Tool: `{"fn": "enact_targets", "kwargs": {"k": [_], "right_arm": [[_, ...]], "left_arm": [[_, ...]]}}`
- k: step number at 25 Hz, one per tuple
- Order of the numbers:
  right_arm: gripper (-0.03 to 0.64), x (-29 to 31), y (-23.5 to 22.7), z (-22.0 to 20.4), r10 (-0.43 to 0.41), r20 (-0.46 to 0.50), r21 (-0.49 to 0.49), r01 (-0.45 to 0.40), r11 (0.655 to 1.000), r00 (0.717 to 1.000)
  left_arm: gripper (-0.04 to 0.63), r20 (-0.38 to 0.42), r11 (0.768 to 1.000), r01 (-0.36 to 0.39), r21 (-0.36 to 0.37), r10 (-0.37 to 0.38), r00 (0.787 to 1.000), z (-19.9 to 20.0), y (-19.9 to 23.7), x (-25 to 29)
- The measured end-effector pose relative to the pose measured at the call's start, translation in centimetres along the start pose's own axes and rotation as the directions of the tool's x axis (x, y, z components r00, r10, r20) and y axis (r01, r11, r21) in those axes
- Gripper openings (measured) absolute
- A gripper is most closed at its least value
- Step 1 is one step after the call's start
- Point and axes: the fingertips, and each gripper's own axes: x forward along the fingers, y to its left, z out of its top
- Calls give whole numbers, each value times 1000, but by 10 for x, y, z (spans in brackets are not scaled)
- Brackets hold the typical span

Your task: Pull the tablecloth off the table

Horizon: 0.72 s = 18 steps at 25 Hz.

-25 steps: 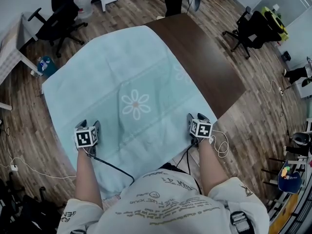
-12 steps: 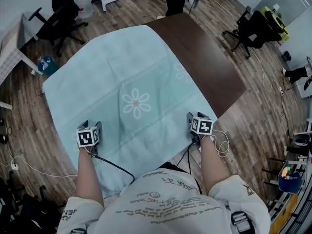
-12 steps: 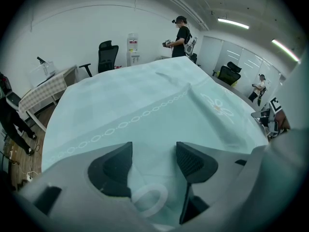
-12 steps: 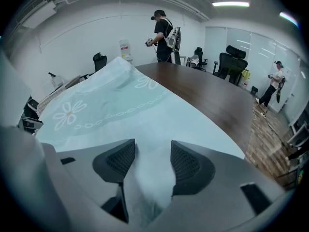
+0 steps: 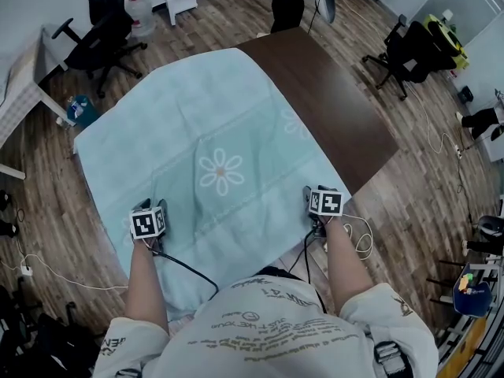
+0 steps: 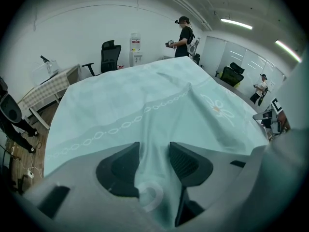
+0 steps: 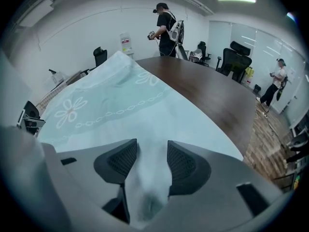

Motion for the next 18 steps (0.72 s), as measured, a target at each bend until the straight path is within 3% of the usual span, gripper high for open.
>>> {"fn": "enact_targets", "kwargs": {"k": [4, 6, 8, 18], "right_arm": [[191, 0, -1, -2, 11, -30, -17, -11, 1000, 1000], [130, 0, 2, -2, 18, -40, -33, -19, 999, 999], [114, 1, 5, -1, 21, -47, -53, -24, 998, 999], [42, 3, 11, -1, 39, -80, -101, -47, 994, 996]], "left_arm": [[144, -12, 1000, -8, -4, 8, 1000, -1, -11, 0], [93, -17, 1000, -6, -10, 5, 1000, 0, -16, 0], [44, -18, 1000, -13, -9, 13, 1000, -1, -23, 0], [23, -35, 1000, -18, -18, 17, 999, -13, -45, -4]]}}
